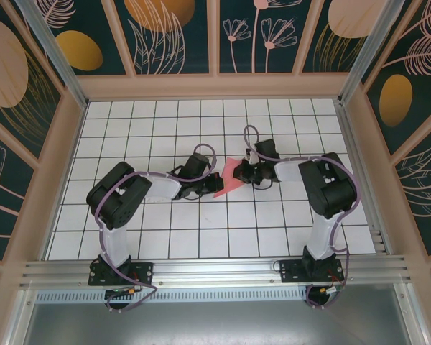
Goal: Fold a paper plane with a square sheet of paper (pick it up from the middle)
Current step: Fourth fold the wing at the center of the table.
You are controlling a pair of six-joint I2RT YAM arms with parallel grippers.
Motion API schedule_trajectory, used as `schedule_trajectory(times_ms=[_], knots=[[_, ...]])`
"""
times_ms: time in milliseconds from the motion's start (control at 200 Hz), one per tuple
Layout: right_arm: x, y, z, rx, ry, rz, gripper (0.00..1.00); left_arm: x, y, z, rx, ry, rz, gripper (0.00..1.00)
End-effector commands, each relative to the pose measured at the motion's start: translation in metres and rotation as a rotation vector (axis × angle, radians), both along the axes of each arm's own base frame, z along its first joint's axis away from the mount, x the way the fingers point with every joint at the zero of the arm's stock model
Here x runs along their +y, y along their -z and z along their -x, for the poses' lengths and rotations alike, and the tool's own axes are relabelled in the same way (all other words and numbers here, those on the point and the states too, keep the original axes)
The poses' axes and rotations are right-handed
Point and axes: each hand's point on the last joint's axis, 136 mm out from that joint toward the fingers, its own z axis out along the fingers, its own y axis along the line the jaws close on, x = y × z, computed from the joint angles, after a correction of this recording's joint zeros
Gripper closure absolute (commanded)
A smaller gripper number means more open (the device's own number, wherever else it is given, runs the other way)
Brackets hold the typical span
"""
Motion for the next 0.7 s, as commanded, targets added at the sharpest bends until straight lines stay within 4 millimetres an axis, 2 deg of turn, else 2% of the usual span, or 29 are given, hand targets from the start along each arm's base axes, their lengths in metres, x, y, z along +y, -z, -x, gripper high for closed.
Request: schedule_trajectory(times_ms=[0, 95, 205, 300, 400, 460, 560, 696], knots=[[-0.027, 0.012, -0.029, -0.032, 0.059, 0.078, 0.94, 0.045, 0.053, 0.029, 0.144, -0.047, -0.196, 1.0], [-0.033, 0.006, -0.044, -0.056, 0.074, 0.083, 0.94, 0.044, 0.052, 0.029, 0.139, -0.048, -0.193, 1.0], [-0.032, -0.014, -0.057, -0.102, 0.073, 0.072, 0.94, 0.043, 0.05, 0.027, 0.134, -0.047, -0.19, 1.0], [-0.021, -0.036, -0.053, -0.149, 0.035, 0.013, 0.93, 0.043, 0.051, 0.027, 0.136, -0.049, -0.19, 1.0], [-0.006, -0.048, -0.036, -0.178, -0.017, -0.028, 0.93, 0.043, 0.051, 0.026, 0.133, -0.053, -0.192, 1.0], [0.003, -0.047, -0.023, -0.174, -0.046, -0.035, 0.92, 0.043, 0.051, 0.026, 0.134, -0.053, -0.194, 1.0], [0.017, -0.035, -0.004, -0.14, -0.092, -0.027, 0.93, 0.044, 0.051, 0.026, 0.134, -0.055, -0.198, 1.0], [0.023, -0.016, 0.003, -0.09, -0.117, -0.016, 0.93, 0.044, 0.052, 0.026, 0.135, -0.054, -0.202, 1.0]])
